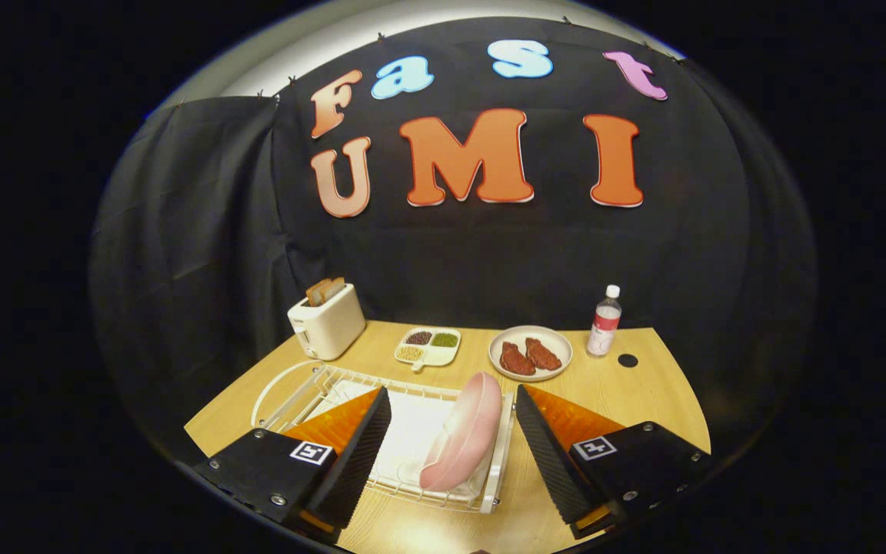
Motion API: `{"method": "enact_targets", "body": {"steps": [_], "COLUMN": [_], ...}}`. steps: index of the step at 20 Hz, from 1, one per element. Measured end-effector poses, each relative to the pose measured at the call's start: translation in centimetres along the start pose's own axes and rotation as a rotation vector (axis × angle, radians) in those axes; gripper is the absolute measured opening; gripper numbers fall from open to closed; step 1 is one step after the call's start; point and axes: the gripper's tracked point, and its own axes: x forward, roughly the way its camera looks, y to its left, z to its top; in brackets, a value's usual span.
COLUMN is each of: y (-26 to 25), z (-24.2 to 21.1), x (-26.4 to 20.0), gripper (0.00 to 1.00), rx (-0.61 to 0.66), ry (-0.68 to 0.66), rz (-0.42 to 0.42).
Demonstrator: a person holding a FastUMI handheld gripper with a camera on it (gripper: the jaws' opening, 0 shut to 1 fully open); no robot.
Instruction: Take the plate from the dish rack, then take the spoon from the basket and place it into the plate.
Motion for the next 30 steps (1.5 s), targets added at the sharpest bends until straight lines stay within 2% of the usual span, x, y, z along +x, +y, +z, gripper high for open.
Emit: {"method": "enact_targets", "body": {"steps": [4, 9, 14, 20, 23, 27, 29, 30], "y": [-0.5, -0.1, -1.4, -1.7, -1.8, -1.8, -1.3, -1.8], "z": [-0.9, -2.8, -5.0, -8.2, -9.8, -10.6, -9.7, -8.7], "x": [2.7, 5.3, 8.1, 10.0, 10.6, 11.1, 10.6, 10.4], "gripper": [0.96, 0.94, 0.88, 0.70, 0.58, 0.40, 0.39, 0.39], "rx": [0.079, 0.093, 0.088, 0.089, 0.083, 0.084, 0.115, 0.119], "ry": [0.160, 0.344, 0.433, 0.574, 0.643, 0.659, 0.648, 0.621], "rz": [0.015, 0.041, -0.035, -0.120, -0.154, -0.182, -0.177, -0.201]}}
